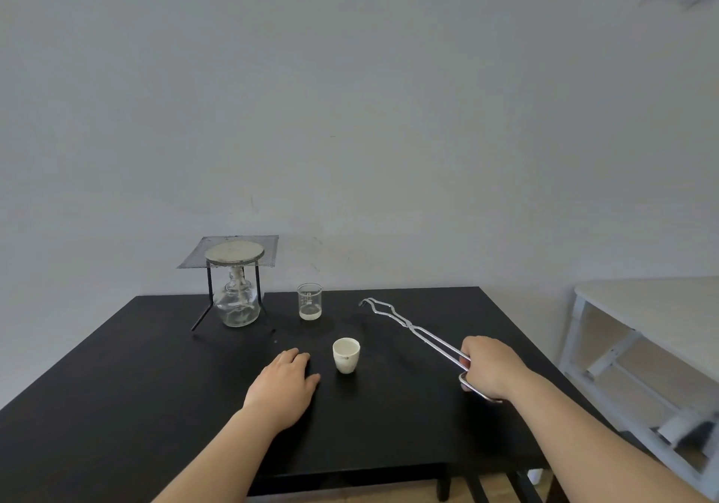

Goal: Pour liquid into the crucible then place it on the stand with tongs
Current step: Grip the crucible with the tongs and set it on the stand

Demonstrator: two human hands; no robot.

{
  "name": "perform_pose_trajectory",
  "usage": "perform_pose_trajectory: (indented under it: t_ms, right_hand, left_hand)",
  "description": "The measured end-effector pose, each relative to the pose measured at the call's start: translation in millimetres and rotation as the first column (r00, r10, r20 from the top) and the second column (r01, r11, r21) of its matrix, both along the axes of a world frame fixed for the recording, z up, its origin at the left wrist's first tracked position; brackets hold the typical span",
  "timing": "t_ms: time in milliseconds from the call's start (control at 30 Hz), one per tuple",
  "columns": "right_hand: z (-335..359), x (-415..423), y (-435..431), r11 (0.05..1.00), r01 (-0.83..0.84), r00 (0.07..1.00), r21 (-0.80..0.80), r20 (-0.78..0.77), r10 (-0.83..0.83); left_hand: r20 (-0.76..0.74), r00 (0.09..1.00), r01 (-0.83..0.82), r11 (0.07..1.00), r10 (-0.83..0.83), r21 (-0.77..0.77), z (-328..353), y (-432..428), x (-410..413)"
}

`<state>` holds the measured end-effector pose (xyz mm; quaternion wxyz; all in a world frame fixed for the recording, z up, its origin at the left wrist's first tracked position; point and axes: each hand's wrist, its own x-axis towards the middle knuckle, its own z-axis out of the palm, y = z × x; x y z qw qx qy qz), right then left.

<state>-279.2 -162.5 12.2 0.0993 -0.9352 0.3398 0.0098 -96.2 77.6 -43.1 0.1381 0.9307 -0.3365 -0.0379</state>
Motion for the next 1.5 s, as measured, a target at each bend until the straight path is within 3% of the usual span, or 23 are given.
perform_pose_trajectory:
  t_ms: [233,567,1500]
  right_hand:
    - [6,-5,-4,0.998,-0.066,0.998,-0.013,0.015,0.066]
    - [35,-34,-9,0.991,-0.088,0.996,0.099,0.001,0.089]
    - [85,-57,3,0.99,-0.135,0.987,0.038,-0.082,0.138]
  left_hand:
    - [-0.013,1.0,-0.003,1.0,0.004,0.03,2,-2,0]
    - [-0.045,0.999,-0.002,0.996,0.006,0.094,5,-3,-10]
    - [-0.075,0.997,-0.004,0.982,0.019,0.189,14,5,-26]
